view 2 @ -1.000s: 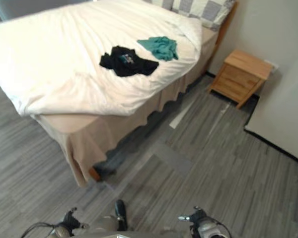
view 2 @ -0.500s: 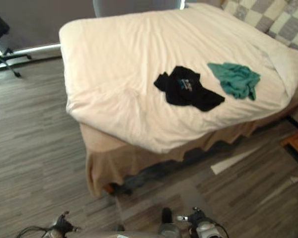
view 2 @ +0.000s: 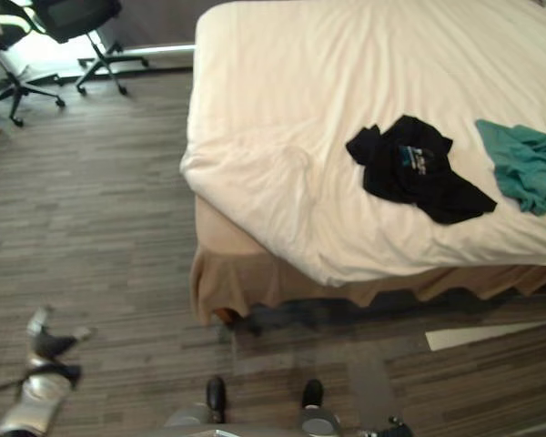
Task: Tidy up the quilt and then pick up the clothes from the bed and put them into the laundry hamper.
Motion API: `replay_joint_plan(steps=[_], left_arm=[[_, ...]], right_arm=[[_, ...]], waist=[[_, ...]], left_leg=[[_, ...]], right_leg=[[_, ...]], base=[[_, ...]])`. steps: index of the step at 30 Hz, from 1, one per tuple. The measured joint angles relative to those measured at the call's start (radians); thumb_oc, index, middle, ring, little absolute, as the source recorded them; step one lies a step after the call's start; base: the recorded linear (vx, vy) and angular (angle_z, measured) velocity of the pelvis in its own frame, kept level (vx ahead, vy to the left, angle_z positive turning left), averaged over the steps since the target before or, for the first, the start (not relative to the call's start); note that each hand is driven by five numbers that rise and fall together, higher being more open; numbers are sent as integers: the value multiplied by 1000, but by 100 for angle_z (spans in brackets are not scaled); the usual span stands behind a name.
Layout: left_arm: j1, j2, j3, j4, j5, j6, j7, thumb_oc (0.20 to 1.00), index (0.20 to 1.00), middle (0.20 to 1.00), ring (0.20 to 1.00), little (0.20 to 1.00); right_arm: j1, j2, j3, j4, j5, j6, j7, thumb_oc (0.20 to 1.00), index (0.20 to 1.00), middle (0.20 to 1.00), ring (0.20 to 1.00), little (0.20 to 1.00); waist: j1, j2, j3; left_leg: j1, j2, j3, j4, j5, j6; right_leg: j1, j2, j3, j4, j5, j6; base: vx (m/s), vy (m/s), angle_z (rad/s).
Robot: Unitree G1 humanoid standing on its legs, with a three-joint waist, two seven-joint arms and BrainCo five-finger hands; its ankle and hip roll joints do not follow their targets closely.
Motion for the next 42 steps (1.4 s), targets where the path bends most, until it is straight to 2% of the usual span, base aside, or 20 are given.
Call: replay_joint_plan(steps=[4, 7, 9, 10, 11, 12, 14, 15, 18, 23, 24, 26, 27, 29, 30, 31, 36, 37, 38, 42], left_arm=[[-43, 188, 42, -248, 70, -7, 38, 1000, 1000, 1000, 1000, 1000], [-210, 232, -43, -332, 169, -39, 46, 1000, 1000, 1000, 1000, 1000], [-407, 244, -261, -287, 214, -22, 44, 1000, 1000, 1000, 1000, 1000], [-463, 244, -306, -281, 252, -25, 29, 1000, 1000, 1000, 1000, 1000], [-647, 235, -481, -231, 295, 0, 26, 1000, 1000, 1000, 1000, 1000], [-727, 238, -550, -209, 319, 3, 17, 1000, 1000, 1000, 1000, 1000], [-882, 199, -617, -144, 371, 6, 11, 1000, 1000, 1000, 1000, 1000], [-1027, 162, -740, -23, 412, 22, 3, 1000, 1000, 1000, 1000, 1000], [-1085, 119, -791, 60, 476, 33, -21, 1000, 1000, 1000, 1000, 1000], [-1110, -3, -848, 288, 528, 77, -70, 1000, 1000, 1000, 1000, 1000], [-1103, -26, -848, 330, 548, 86, -65, 689, 689, 689, 689, 689], [-1067, -50, -833, 366, 565, 85, -67, 238, 238, 238, 238, 238], [-1036, -50, -810, 366, 574, 84, -71, 200, 200, 200, 200, 200], [-955, -50, -760, 371, 596, 85, -73, 200, 200, 200, 200, 200], [-909, -48, -737, 373, 600, 84, -73, 385, 385, 385, 385, 385], [-862, -37, -698, 375, 605, 78, -74, 1000, 1000, 1000, 1000, 1000], [-502, -35, -481, 343, 581, 70, -116, 1000, 1000, 1000, 1000, 1000], [-393, -42, -384, 284, 564, 58, -129, 1000, 1000, 1000, 1000, 1000], [-233, -73, -270, 243, 523, 52, -133, 1000, 1000, 1000, 1000, 1000], [9, -146, -223, 324, 426, 86, -145, 1000, 1000, 1000, 1000, 1000]], right_arm=[[44, -1, 16, -18, 1, -15, 4, 1000, 1000, 1000, 1000, 1000], [39, -5, 35, -10, 1, -12, 5, 1000, 1000, 1000, 1000, 1000], [12, -12, 88, -18, 1, -18, 15, 1000, 1000, 1000, 1000, 1000], [-4, -12, 94, -23, 1, -15, 20, 1000, 1000, 1000, 1000, 1000], [-21, -22, 122, -57, 3, -23, 23, 1000, 1000, 1000, 1000, 1000], [-47, -25, 130, -59, 3, -25, 24, 1000, 1000, 1000, 1000, 1000], [-103, -23, 137, -69, 11, -28, 21, 1000, 1000, 1000, 1000, 1000], [-130, -24, 143, -68, 19, -32, 20, 1000, 1000, 1000, 1000, 1000], [-144, -24, 143, -68, 43, -31, 9, 1000, 1000, 1000, 1000, 1000], [-161, -35, 144, -50, 58, -33, -6, 1000, 1000, 1000, 1000, 1000], [-162, -39, 143, -50, 62, -33, -10, 1000, 1000, 1000, 1000, 1000], [-158, -45, 142, -49, 78, -36, -24, 1000, 1000, 1000, 1000, 1000], [-157, -46, 142, -49, 78, -37, -27, 1000, 1000, 1000, 1000, 1000], [-155, -46, 137, -49, 78, -38, -28, 1000, 1000, 1000, 1000, 1000], [-156, -47, 130, -50, 77, -40, -29, 1000, 1000, 1000, 1000, 1000], [-160, -51, 120, -52, 77, -37, -28, 1000, 1000, 1000, 1000, 1000], [-99, -123, 93, -153, 71, -8, -41, 1000, 1000, 1000, 1000, 1000], [-50, -151, 82, -312, 45, 25, -44, 1000, 1000, 1000, 1000, 1000], [9, -193, 78, -508, 2, 0, -52, 1000, 1000, 1000, 1000, 1000], [-47, -219, 58, -639, -121, -17, -88, 1000, 1000, 1000, 1000, 1000]], waist=[[-10, 7, 3], [-32, 17, -5], [-48, 18, -10], [-70, 14, -9], [-87, 9, -6], [-91, 5, -3], [-168, -9, 19], [-191, -13, 31], [-247, -10, 49], [-246, 4, 151], [-246, 7, 153], [-245, 7, 153], [-245, 7, 153], [-243, 7, 153], [-235, 8, 152], [-236, 9, 149], [-198, 49, 37], [-196, 53, 35], [-187, 55, 22], [-110, 29, -41]], left_leg=[[-1, 3, 12, 0, 3, -1], [0, 8, 19, -1, 4, -3], [-11, 15, 45, 0, 12, 0], [-22, 15, 56, 0, 16, 1], [-58, 11, 74, 1, 24, 4], [-78, 12, 81, 0, 32, 5], [-108, 4, 109, 6, 41, 11], [-129, 0, 125, 2, 44, 14], [-137, 6, 157, -1, 39, 10], [-141, 26, 182, 0, 39, -1], [-140, 26, 182, -1, 39, -2], [-133, 26, 182, 0, 36, -4], [-117, 25, 181, -1, 35, -6], [-70, 26, 180, -1, 25, -11], [-56, 27, 179, -1, 20, -12], [-39, 30, 179, -2, 5, -21], [6, 53, 164, -2, -7, -29], [17, 53, 152, -2, -10, -32], [35, 55, 145, -1, -8, -29], [16, 43, 95, -1, -3, -18]], right_leg=[[-3, 3, 11, 0, 10, 5], [-7, 8, 23, 0, 14, 10], [-40, 15, 50, 0, 20, 16], [-65, 16, 60, 1, 28, 13], [-114, 17, 82, 6, 45, 10], [-134, 15, 95, 6, 55, 10], [-183, 11, 119, 6, 83, 9], [-214, 8, 135, 6, 93, 9], [-244, 14, 169, 6, 100, 9], [-268, 37, 191, 7, 102, 4], [-266, 37, 191, 6, 102, 4], [-258, 36, 190, 6, 102, 4], [-239, 35, 186, 6, 100, 0], [-192, 36, 184, 6, 91, -9], [-176, 36, 183, 6, 87, -10], [-161, 38, 184, 6, 78, -8], [-95, 57, 157, 2, 53, -18], [-80, 57, 149, 6, 50, -18], [-57, 58, 141, 4, 46, -20], [-49, 44, 88, 0, 34, -24]], base=[[6, 16, -9], [-30, 33, -13], [-125, 69, -33], [-188, 66, -40], [-187, 50, -42], [-204, 47, -54], [-128, 27, -41], [-41, 8, -42], [-61, -2, -42], [-41, -3, -16], [0, 0, 0], [2, -2, 3], [10, -1, 9], [35, 12, 3], [58, 24, -5], [55, 16, -4], [51, 10, 8], [33, -6, 27], [12, 7, 35], [13, 25, 43]])
